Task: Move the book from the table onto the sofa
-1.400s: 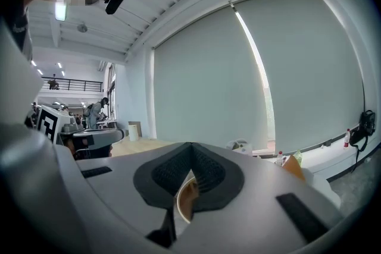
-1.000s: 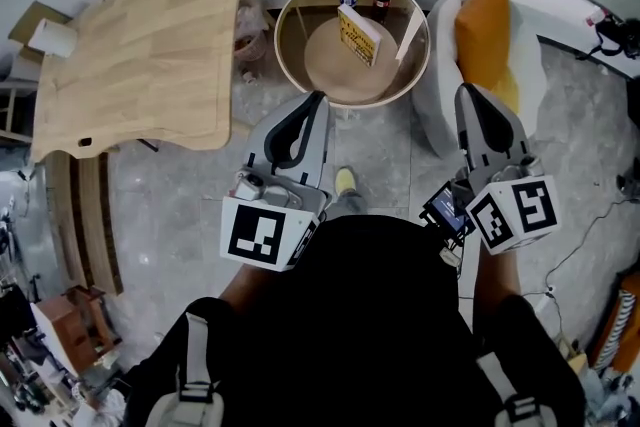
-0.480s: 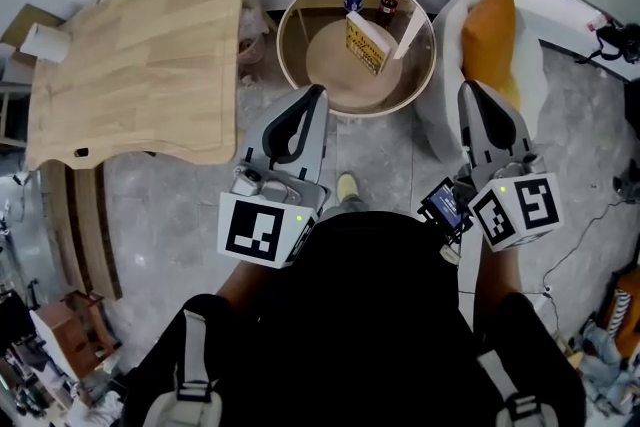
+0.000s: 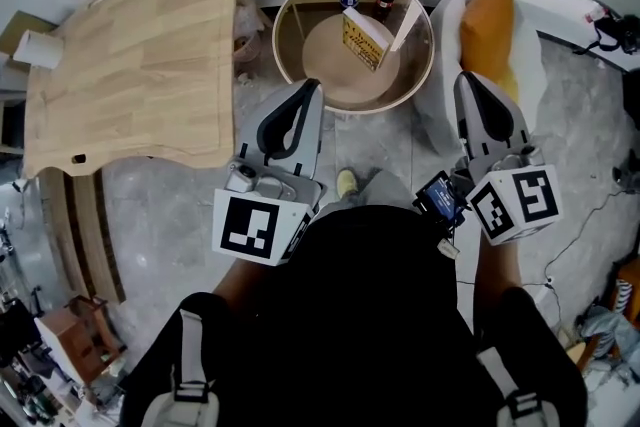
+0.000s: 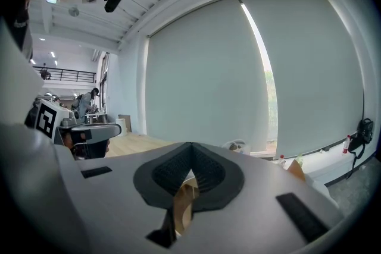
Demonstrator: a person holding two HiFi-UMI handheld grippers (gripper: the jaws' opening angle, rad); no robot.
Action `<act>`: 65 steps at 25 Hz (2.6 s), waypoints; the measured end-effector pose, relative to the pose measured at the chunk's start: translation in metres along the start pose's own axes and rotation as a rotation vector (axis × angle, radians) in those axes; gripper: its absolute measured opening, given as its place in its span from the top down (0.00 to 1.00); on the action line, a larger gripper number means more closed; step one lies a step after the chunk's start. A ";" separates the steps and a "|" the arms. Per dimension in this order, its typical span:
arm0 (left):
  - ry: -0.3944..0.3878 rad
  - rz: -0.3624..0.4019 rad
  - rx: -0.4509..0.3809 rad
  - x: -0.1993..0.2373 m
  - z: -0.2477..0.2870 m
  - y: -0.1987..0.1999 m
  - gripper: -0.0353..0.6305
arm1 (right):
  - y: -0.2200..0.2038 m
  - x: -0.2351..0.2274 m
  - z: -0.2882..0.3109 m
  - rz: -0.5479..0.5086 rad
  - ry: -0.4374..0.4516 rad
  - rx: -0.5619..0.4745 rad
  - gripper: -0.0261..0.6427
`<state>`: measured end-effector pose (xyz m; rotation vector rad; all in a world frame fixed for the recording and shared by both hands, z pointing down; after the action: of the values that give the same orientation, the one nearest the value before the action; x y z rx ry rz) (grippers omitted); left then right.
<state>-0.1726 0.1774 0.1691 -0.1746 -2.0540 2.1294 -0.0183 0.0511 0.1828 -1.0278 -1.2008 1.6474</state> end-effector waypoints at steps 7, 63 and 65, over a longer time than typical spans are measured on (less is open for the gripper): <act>0.008 -0.012 -0.004 0.003 0.000 -0.001 0.94 | 0.004 -0.003 0.003 -0.019 -0.001 0.012 0.95; 0.209 0.087 0.148 0.010 0.231 -0.004 0.94 | -0.001 -0.215 0.166 0.009 0.239 0.190 0.95; 0.216 0.083 0.148 0.014 0.232 -0.004 0.94 | -0.003 -0.216 0.171 0.010 0.237 0.203 0.95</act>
<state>-0.2342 -0.0459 0.1831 -0.4544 -1.7918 2.1908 -0.1085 -0.1999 0.2514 -1.0662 -0.8562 1.5687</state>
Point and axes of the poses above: the fingertips, and each gripper's own axes: z forward along the fingers, x to its left, y out of its top, the point moved 2 cm from there along -z, backward along the fingers, and after that the axes turned 9 degrees about y, right-handed, at the moved point
